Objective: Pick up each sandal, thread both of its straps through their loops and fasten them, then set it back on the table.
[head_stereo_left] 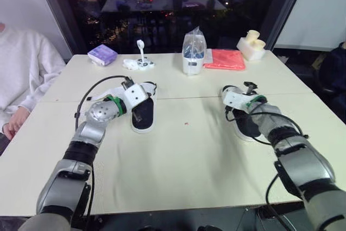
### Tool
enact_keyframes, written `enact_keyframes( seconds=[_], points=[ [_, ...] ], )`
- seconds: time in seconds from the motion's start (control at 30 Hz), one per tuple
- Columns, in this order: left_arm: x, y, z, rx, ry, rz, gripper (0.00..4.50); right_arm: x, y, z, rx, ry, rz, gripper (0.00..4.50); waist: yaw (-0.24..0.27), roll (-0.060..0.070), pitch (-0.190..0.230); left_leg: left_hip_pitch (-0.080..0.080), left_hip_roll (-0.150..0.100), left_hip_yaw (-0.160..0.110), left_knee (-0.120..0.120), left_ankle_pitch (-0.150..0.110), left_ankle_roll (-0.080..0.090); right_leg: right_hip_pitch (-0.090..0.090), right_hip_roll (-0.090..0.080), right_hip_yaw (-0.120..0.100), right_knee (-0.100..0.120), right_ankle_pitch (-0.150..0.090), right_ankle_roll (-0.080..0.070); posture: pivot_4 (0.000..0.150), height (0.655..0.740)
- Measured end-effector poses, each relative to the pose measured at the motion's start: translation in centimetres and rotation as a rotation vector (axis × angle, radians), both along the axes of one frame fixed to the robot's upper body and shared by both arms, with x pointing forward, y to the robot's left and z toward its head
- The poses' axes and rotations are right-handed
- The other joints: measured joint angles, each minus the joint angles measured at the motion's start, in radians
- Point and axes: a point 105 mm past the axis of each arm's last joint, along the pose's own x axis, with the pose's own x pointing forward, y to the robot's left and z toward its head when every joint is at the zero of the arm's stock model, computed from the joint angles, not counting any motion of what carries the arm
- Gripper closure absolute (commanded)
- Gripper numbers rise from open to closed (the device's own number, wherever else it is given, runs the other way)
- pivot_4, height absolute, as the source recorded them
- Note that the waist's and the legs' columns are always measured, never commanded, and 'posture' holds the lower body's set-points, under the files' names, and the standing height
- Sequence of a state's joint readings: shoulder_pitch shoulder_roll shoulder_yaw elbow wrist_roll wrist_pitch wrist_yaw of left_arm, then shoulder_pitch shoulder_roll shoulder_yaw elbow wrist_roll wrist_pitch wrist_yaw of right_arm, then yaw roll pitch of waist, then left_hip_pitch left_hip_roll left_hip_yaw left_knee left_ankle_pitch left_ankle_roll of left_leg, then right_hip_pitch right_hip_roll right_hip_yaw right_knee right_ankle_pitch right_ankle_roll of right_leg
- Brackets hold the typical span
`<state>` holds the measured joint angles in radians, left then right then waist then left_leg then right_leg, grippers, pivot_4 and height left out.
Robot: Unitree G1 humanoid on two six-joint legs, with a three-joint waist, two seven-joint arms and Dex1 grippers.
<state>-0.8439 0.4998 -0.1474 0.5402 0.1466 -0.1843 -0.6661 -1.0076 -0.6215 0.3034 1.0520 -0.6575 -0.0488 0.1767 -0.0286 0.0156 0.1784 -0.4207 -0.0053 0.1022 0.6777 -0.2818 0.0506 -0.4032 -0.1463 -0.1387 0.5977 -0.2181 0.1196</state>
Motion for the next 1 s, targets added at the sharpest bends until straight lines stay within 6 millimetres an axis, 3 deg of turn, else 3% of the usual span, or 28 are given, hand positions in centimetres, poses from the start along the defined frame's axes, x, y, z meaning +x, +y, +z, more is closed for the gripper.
enact_keyframes(
  seconds=[0.1, 0.17, 0.23, 0.27, 0.33, 0.47, 0.57, 0.67, 0.8, 1.0],
  points=[
    [0.3, -0.5, 0.3, 0.067, -0.037, -0.004, 4.50, -2.6, -1.6, -0.4, 0.110, 0.053, -0.005, 0.04, 0.019, -0.001, -0.001, 0.000, 0.000, 0.000, 0.001, 0.000, 0.000, 0.001, 0.001, -0.001, 0.000, 0.000, 0.000, 0.150, 0.7400],
    [0.7, -0.6, 0.4, 0.142, -0.068, 0.004, 4.50, -5.8, -2.0, -0.8, 0.206, 0.116, 0.005, 0.04, 0.033, -0.002, -0.001, -0.001, 0.001, -0.001, 0.002, 0.000, 0.000, 0.001, 0.002, 0.000, -0.001, 0.000, 0.000, 0.150, 0.7400],
    [1.1, -0.2, 0.2, 0.189, -0.080, 0.027, 4.50, -8.4, -1.5, -1.3, 0.304, 0.182, 0.018, 0.04, 0.033, -0.002, -0.002, -0.001, 0.001, -0.001, 0.003, 0.000, 0.000, 0.001, 0.002, 0.000, 0.000, 0.000, 0.000, 0.150, 0.7400],
    [1.3, -0.1, 0.0, 0.224, -0.086, 0.033, 4.25, -10.1, -0.7, -1.5, 0.365, 0.224, 0.040, 0.01, 0.034, -0.003, -0.002, -0.001, 0.001, -0.003, 0.005, 0.000, 0.000, 0.001, 0.002, 0.000, 0.000, 0.000, 0.000, 0.150, 0.7400],
    [1.6, 0.0, -0.2, 0.263, -0.092, 0.038, 3.70, -12.0, 0.4, -1.5, 0.452, 0.273, 0.064, 0.00, 0.030, -0.003, -0.002, 0.000, 0.001, -0.003, 0.005, -0.001, 0.000, 0.000, 0.002, 0.002, 0.000, 0.000, -0.001, 0.150, 0.7400],
    [2.2, -0.2, -0.7, 0.315, -0.090, 0.039, 1.77, -15.4, 4.7, -1.5, 0.664, 0.399, 0.184, 0.00, 0.026, -0.003, -0.001, -0.003, 0.002, -0.004, 0.007, -0.001, 0.001, -0.006, 0.002, 0.002, 0.005, 0.001, -0.002, 0.150, 0.7400],
    [2.6, -0.6, -1.1, 0.373, -0.089, 0.029, 0.21, -16.4, 5.9, 0.6, 0.776, 0.367, 0.219, 0.00, 0.037, -0.004, -0.001, -0.005, 0.001, -0.003, 0.008, -0.001, 0.003, -0.008, 0.000, 0.002, 0.007, 0.001, -0.002, 0.150, 0.7400],
    [3.0, -0.3, -1.6, 0.437, -0.085, 0.041, 0.10, -16.9, 6.3, 2.0, 0.814, 0.329, 0.224, 0.00, 0.044, -0.006, 0.000, -0.005, -0.001, -0.002, 0.008, -0.002, 0.004, -0.009, -0.003, 0.002, 0.013, 0.001, -0.002, 0.150, 0.7400],
    [3.8, -0.2, -2.4, 0.477, -0.078, 0.090, 0.10, -17.1, 6.6, 1.9, 0.841, 0.335, 0.208, 0.00, 0.047, -0.008, 0.001, -0.007, -0.002, -0.001, 0.011, -0.004, 0.007, -0.009, -0.004, 0.002, 0.013, 0.001, -0.001, 0.150, 0.7400],
    [5.2, -2.5, -2.6, 0.497, -0.144, 0.176, 0.10, -16.6, 6.9, 2.3, 0.846, 0.307, 0.206, 0.00, 0.042, -0.010, 0.002, -0.009, -0.002, -0.001, 0.017, -0.006, 0.011, -0.009, -0.005, 0.002, 0.014, 0.000, 0.000, 0.150, 0.7400]
  ],
)
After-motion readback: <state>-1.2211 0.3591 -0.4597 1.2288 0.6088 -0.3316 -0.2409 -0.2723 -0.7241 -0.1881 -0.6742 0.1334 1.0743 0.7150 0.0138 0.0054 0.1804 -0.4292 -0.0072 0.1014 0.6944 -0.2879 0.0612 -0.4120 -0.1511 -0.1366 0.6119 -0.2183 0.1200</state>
